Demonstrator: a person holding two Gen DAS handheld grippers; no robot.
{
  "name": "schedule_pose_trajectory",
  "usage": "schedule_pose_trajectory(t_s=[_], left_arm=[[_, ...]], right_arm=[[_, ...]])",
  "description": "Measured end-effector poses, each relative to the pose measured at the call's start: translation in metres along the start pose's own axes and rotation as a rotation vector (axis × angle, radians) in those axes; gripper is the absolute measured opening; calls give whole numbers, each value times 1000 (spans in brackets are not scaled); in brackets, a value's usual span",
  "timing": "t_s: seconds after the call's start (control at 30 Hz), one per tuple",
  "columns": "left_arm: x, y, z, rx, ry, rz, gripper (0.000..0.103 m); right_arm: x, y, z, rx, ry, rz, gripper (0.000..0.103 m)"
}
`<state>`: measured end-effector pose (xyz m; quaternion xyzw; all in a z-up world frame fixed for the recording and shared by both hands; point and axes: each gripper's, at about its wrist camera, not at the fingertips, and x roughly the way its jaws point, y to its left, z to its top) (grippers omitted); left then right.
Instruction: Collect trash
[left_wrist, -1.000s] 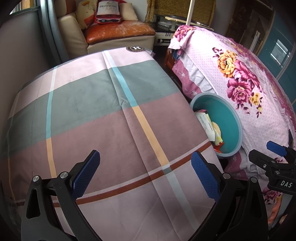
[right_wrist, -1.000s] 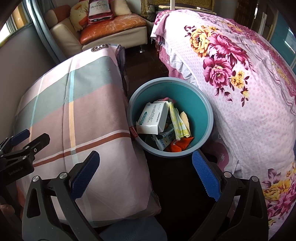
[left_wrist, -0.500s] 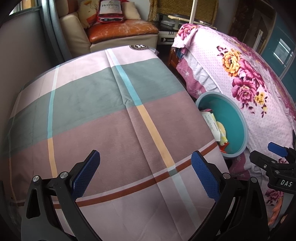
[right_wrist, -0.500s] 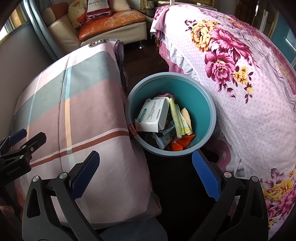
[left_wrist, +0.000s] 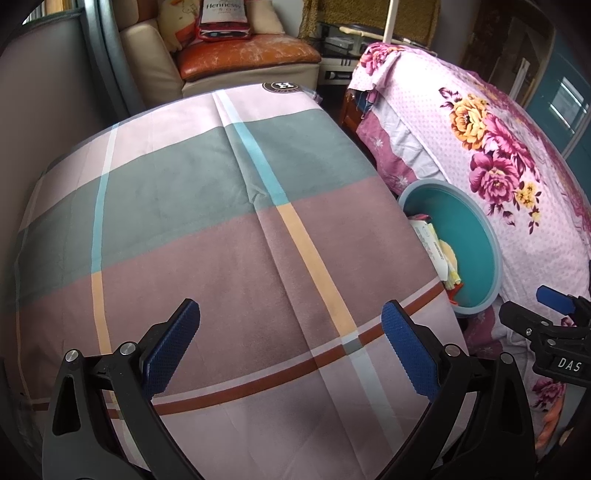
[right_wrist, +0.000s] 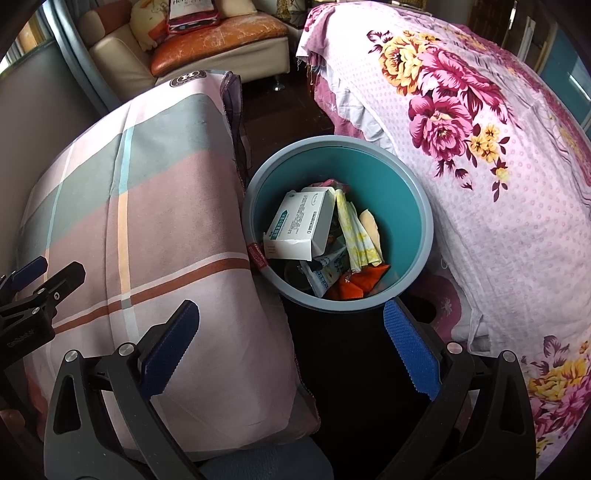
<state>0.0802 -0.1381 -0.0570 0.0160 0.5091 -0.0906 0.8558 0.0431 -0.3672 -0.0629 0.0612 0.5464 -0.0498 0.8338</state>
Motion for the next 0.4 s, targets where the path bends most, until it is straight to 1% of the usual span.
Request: schedule_pose_trajectory(t_s=[0.4], left_arm=[[15,-1,-1,5,29,30,99]], right_arm=[[13,-5,-2,12,18,-10,96]])
